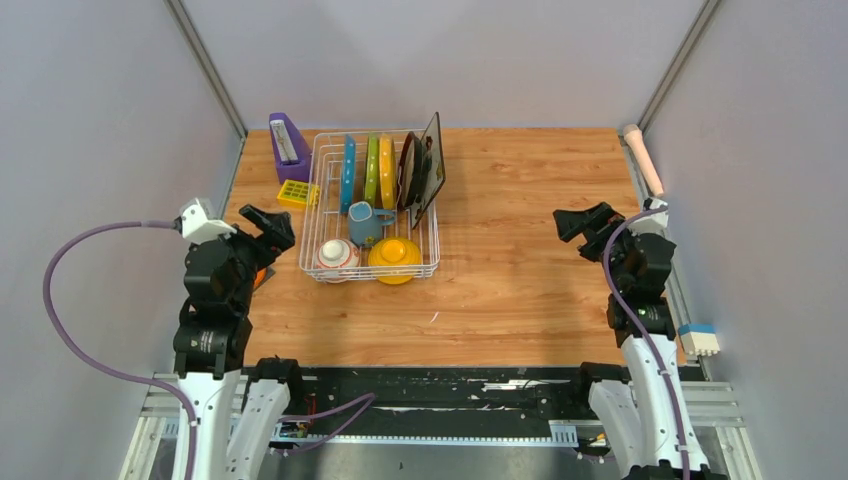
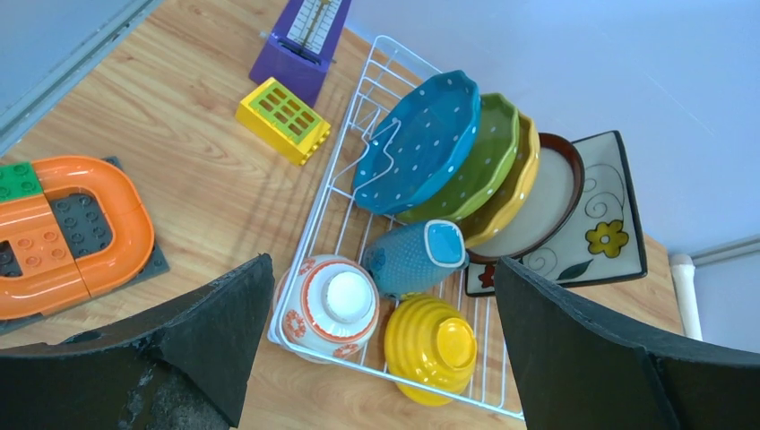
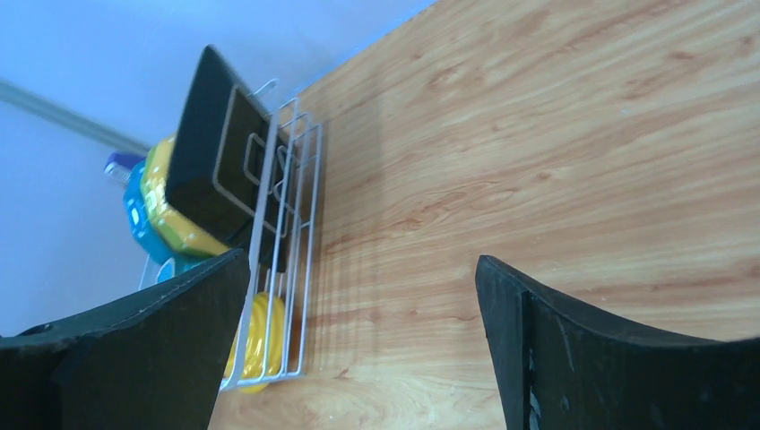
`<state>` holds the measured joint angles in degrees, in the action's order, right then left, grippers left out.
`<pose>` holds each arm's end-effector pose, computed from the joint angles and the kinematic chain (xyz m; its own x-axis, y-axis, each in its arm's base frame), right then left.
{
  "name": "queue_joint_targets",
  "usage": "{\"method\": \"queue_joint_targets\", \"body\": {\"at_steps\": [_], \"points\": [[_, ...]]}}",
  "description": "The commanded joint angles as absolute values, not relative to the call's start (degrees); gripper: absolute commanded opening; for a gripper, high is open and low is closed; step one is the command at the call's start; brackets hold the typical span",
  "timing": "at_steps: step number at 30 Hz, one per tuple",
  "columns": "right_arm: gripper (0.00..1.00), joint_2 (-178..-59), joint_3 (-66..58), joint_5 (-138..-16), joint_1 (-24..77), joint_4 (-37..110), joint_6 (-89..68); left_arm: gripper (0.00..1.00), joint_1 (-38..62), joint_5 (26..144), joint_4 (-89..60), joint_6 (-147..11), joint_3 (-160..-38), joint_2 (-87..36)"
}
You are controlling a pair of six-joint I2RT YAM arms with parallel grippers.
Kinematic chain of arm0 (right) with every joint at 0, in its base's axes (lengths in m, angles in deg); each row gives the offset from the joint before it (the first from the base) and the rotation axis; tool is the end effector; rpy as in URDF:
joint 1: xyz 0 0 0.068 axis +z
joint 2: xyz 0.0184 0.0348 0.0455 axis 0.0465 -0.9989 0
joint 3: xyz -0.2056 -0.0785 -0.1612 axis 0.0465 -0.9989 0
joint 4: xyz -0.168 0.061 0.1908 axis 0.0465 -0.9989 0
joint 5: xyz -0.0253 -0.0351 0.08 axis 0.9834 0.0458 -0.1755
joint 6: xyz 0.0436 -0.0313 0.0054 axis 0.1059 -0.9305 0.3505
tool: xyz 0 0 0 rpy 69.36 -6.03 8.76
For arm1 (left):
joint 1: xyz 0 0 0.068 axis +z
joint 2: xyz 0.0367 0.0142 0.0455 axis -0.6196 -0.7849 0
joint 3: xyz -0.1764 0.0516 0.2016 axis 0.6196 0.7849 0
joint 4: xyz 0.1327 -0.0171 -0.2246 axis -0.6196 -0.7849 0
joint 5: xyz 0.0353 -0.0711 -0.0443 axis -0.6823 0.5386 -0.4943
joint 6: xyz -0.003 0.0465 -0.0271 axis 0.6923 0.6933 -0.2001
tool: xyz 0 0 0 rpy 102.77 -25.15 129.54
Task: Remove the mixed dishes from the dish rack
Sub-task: Pick up the plate from the dish rack.
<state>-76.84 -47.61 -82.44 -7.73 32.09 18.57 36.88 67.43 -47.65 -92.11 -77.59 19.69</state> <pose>0.1723 -0.0071 0.2850 -0.2550 0.5943 -0.7627 0.0141 0.7910 0.6116 0.1072 0.0031 0.3678 -0.0717 -0.5800 -0.8115 -0.2179 0.8030 -0.5547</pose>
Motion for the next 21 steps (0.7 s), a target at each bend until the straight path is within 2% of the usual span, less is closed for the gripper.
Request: {"method": "queue_joint_targets", "body": {"at_steps": [1,5,8,10,12,16,18,21], "points": [[1.00,-75.14,-48.64,-93.97,-7.85,40.70,14.92,1.00,37.15,68.23,-47.73,-92.13,-76.59,20.34],[1.00,-78.42,-46.99,-106.99,-7.77,43.70,12.86,1.00,37.15,68.40,-46.36,-92.81,-74.68,20.14],[1.00,-86.50,-37.48,-114.28,-7.50,38.08,14.12,1.00,37.15,69.01,-44.79,-93.02,-73.50,19.73],[1.00,-92.26,-31.21,-114.48,-4.79,34.04,13.51,1.00,37.15,70.01,-43.49,-93.07,-72.45,19.60],[1.00,-97.82,-24.93,-102.52,4.35,29.88,11.25,1.00,37.13,70.94,-42.40,-93.02,-70.65,19.48],[0.95,-109.56,-6.99,-69.47,18.72,18.01,6.94,1.00,37.10,71.09,-43.16,-92.65,-69.78,18.70],[0.94,-115.48,-0.02,-58.17,22.51,15.50,7.01,1.00,37.14,70.48,-44.11,-92.71,-69.97,18.20],[0.93,-123.95,8.46,-47.63,27.36,14.50,3.90,1.00,37.15,70.00,-44.54,-92.79,-69.83,18.11]]}}
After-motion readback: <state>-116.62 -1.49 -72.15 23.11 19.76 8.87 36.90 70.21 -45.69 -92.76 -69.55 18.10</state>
